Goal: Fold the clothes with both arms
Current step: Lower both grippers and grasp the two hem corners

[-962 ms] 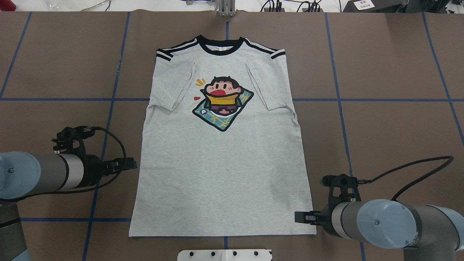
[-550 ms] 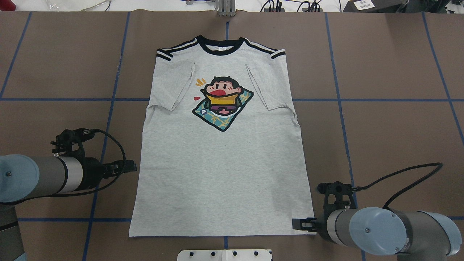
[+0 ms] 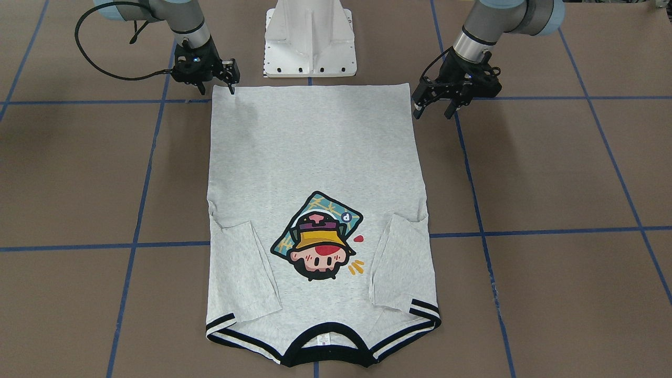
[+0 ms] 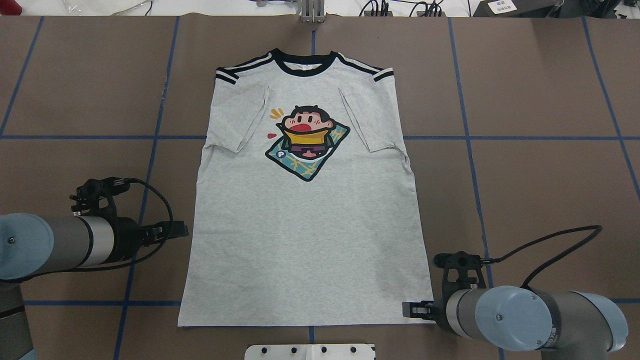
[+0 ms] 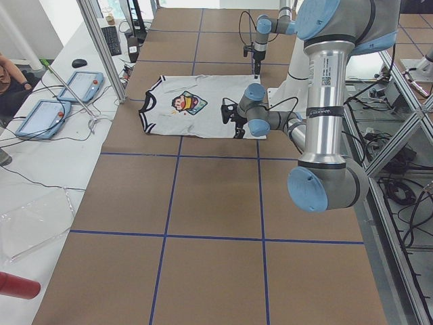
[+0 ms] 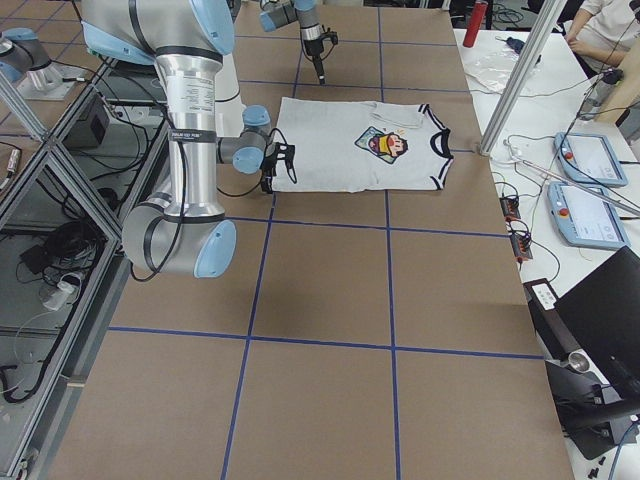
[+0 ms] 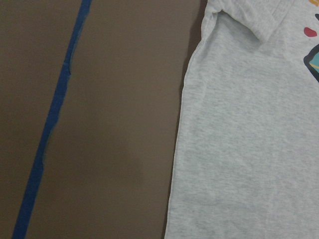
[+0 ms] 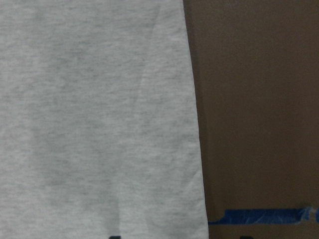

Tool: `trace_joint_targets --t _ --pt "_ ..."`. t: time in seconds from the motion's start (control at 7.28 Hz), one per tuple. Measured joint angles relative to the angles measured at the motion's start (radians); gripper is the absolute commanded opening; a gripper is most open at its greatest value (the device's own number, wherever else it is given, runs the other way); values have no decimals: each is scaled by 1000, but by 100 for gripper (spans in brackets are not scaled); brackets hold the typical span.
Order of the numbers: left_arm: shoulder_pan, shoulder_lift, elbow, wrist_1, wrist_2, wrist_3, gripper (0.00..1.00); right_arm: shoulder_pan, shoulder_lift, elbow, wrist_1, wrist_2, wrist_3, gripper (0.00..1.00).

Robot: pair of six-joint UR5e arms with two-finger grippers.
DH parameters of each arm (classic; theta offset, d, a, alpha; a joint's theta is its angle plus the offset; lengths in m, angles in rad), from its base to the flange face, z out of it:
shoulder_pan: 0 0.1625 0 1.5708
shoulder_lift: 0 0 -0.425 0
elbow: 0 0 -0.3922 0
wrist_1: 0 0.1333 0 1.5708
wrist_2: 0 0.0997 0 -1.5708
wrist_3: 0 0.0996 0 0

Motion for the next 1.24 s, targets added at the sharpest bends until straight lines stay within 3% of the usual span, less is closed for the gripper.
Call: trace_joint_targets --t 0.69,0.96,1.1,1.24 --pt "-1 1 -2 0 0 -1 98 4 -1 -5 -2 5 0 65" --pt "-1 0 -5 1 0 -1 98 4 -1 -9 -3 6 0 39" --pt "-1 0 -5 3 0 -1 98 4 0 -9 -3 6 0 11" --pt "-1 0 -9 5 0 -1 98 3 0 -8 -3 7 0 0"
